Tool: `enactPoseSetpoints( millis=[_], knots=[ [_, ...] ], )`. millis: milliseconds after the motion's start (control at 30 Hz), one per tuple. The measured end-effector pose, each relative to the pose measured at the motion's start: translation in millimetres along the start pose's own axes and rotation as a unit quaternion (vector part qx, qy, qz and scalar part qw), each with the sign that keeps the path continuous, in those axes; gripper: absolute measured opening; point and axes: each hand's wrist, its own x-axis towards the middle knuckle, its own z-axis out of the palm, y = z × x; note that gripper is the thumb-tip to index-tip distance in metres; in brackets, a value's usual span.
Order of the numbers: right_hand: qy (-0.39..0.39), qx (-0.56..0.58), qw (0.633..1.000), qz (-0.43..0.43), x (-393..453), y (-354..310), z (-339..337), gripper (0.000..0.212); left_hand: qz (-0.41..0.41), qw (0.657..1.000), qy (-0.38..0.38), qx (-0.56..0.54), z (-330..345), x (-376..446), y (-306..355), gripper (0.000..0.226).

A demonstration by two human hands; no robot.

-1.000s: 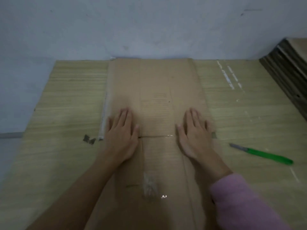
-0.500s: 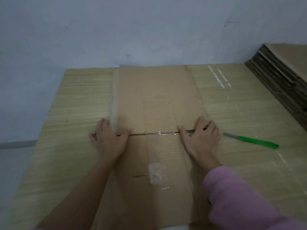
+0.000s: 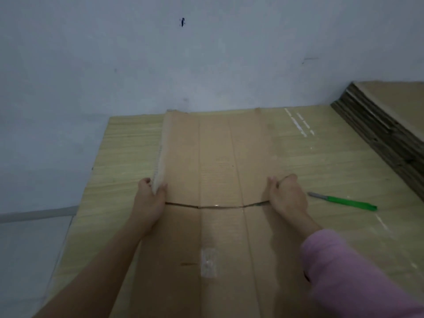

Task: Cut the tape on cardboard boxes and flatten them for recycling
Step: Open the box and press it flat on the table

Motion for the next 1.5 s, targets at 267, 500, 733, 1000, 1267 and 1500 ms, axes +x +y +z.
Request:
enactPoseSetpoints(
  millis=[267, 500, 733, 1000, 1267, 1500],
  knots=[
    [0.105, 0.006, 0.994, 0.01, -2.4, 24.7, -84.4, 0.037, 0.119, 0.992, -0.004, 0.044, 29.1, -18.1, 70.3, 0.027],
    [0.19, 0.002, 0.981, 0.044, 41.8, 87.0, -189.3, 0.04, 0.2, 0.978, -0.055, -0.015, 111.9, -46.1, 177.8, 0.029],
    [0.243, -0.015, 0.969, 0.025, 122.8, 185.0, -294.6, 0.044, 0.221, 0.97, -0.085, -0.057, 234.3, -99.4, 276.3, 0.029],
    [0.217, -0.033, 0.976, 0.009, 237.9, 304.7, -389.8, 0.033, 0.183, 0.976, -0.107, -0.058, 381.4, -159.8, 362.9, 0.019],
    [0.165, -0.059, 0.983, -0.057, 335.9, 370.4, -410.9, 0.034, 0.137, 0.982, -0.107, -0.067, 473.0, -171.0, 381.0, 0.018],
    [0.111, 0.004, 0.988, -0.106, 419.3, 392.1, -393.7, 0.037, 0.041, 0.992, -0.052, -0.11, 529.2, -153.4, 383.6, 0.016]
  ],
)
